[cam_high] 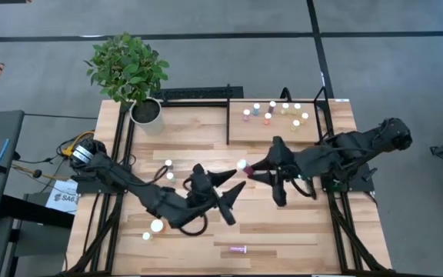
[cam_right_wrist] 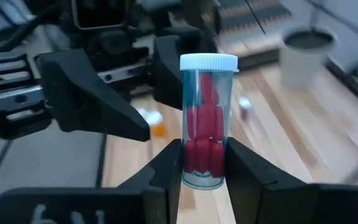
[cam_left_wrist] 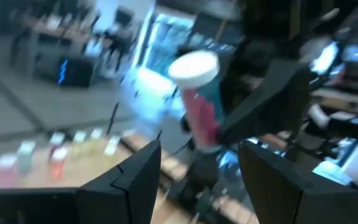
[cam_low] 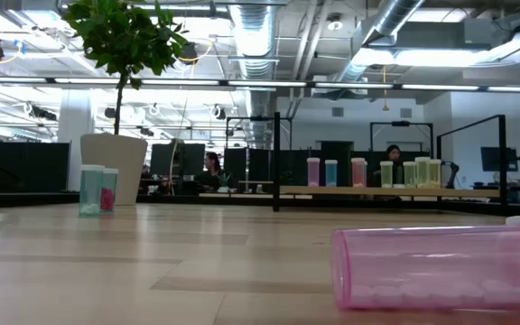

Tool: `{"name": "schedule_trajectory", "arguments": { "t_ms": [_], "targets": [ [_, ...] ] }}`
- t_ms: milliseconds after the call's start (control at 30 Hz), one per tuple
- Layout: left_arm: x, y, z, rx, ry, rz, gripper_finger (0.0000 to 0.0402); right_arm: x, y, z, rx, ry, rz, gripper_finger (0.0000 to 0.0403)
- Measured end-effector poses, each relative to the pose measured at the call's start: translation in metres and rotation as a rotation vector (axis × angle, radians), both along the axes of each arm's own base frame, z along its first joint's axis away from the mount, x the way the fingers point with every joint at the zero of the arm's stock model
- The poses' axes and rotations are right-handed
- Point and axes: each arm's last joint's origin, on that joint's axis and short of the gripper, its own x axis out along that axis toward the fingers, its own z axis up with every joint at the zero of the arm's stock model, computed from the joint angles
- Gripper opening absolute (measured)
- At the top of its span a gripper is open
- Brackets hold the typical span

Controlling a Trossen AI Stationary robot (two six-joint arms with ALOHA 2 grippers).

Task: Pick and place medicine bottles onto shelf by color
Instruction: Put the blue pill bottle on the shelf

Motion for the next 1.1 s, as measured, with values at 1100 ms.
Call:
{"name": "schedule_trajectory", "arguments": {
  "t_ms": [1100],
  "targets": [
    [-0.006, -0.007, 0.032, 0.240, -0.228, -0.280, 0.0176, 0.022, 0.039, 0.014, 0.016, -0.277, 0.238, 0.0119]
  ]
}}
